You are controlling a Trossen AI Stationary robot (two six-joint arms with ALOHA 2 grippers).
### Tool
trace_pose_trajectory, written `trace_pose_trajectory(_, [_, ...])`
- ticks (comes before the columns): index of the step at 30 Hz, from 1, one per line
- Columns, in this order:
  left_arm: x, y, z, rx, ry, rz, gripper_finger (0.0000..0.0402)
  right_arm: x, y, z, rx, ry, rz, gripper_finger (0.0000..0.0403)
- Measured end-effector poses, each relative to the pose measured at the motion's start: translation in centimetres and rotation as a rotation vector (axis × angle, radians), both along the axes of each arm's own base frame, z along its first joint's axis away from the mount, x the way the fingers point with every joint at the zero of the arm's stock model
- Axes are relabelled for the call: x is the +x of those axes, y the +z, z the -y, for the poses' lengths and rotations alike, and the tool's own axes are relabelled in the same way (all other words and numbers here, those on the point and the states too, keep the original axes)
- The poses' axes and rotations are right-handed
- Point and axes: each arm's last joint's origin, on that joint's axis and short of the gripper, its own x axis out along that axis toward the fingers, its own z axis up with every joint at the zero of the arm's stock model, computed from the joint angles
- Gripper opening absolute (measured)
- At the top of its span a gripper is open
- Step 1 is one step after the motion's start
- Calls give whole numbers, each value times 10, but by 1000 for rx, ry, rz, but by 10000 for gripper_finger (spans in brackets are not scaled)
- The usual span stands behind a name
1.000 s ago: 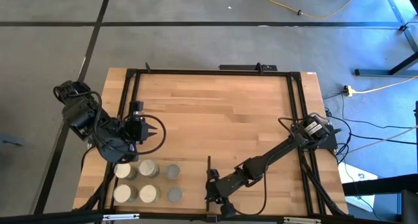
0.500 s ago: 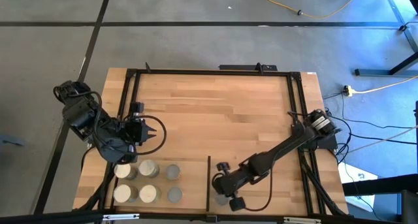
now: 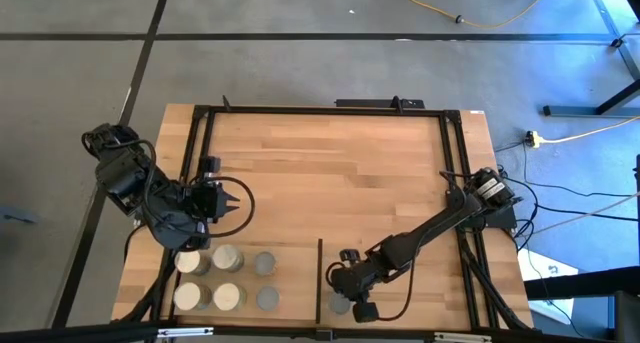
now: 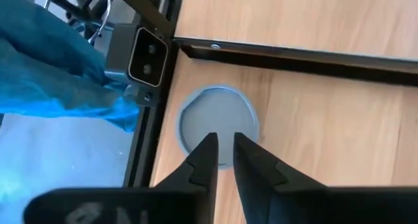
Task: Pick and place cans onto a shelf
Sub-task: Put the canned tuna on the shelf
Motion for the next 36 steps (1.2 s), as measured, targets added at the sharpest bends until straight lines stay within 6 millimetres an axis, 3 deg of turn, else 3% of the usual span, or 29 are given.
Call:
trace_pose_trajectory(11, [0,0,0,0,0,0,55,1,-3,3,-27,-125,-16,71])
trace_pose_trajectory(20, [0,0,0,0,0,0,55,1,-23,-5,3,-165,-96,71])
trace_pose_trajectory(30, [0,0,0,0,0,0,55,2,-25,-5,-30,-186,-76,71])
trace_pose_trajectory(36, [0,0,0,0,0,0,55,5,-40,-6,-26,-230,-114,72])
